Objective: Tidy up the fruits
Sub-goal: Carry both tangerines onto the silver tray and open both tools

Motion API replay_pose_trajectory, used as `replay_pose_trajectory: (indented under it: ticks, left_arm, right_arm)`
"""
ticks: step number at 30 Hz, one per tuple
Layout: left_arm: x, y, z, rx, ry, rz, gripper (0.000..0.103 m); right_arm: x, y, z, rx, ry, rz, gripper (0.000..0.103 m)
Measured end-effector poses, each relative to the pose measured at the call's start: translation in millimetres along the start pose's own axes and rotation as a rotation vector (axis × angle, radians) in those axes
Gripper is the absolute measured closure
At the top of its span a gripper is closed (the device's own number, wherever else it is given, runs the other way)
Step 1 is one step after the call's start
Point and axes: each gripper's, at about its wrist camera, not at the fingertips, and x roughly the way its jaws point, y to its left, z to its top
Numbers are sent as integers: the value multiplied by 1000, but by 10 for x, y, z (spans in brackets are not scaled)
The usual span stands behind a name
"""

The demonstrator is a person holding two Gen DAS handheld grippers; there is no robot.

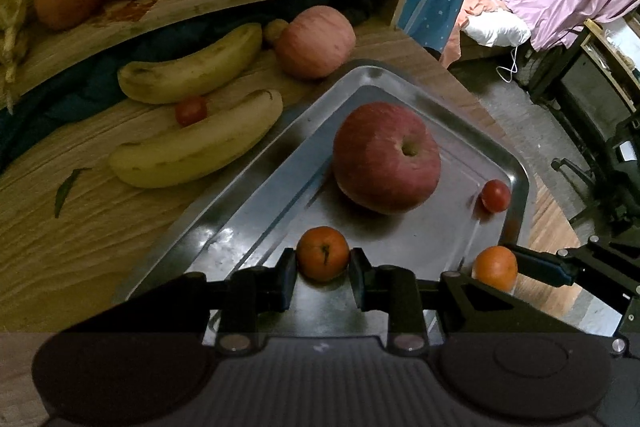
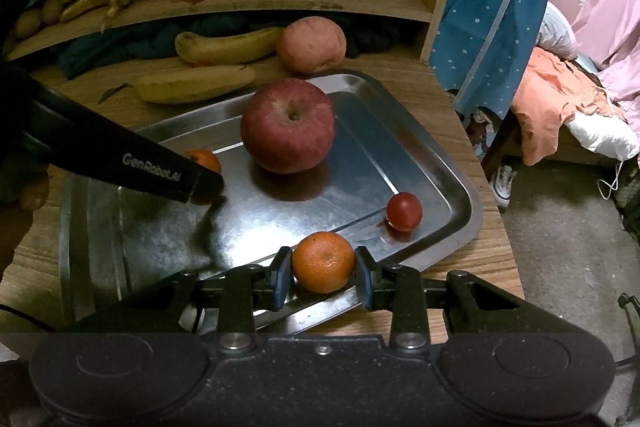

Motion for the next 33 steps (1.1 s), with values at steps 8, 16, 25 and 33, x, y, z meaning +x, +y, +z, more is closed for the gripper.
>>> replay_pose_trajectory:
  ticks: [8, 16, 25, 33]
  left_arm:
    - [9, -24, 8, -7, 2, 7, 71]
    - [-12, -31, 34, 1, 3, 11, 68]
    - [-192, 34, 6, 31, -17, 24, 36]
    - [-520, 284, -85, 45, -61, 49, 5]
  right_arm:
    - [11, -30, -2, -3, 0, 12, 68]
    - [-8, -17, -9, 8, -5, 18, 63]
    - [-102, 80, -16, 63, -15, 35, 31]
    - [-265, 258, -11, 118, -38, 40, 10]
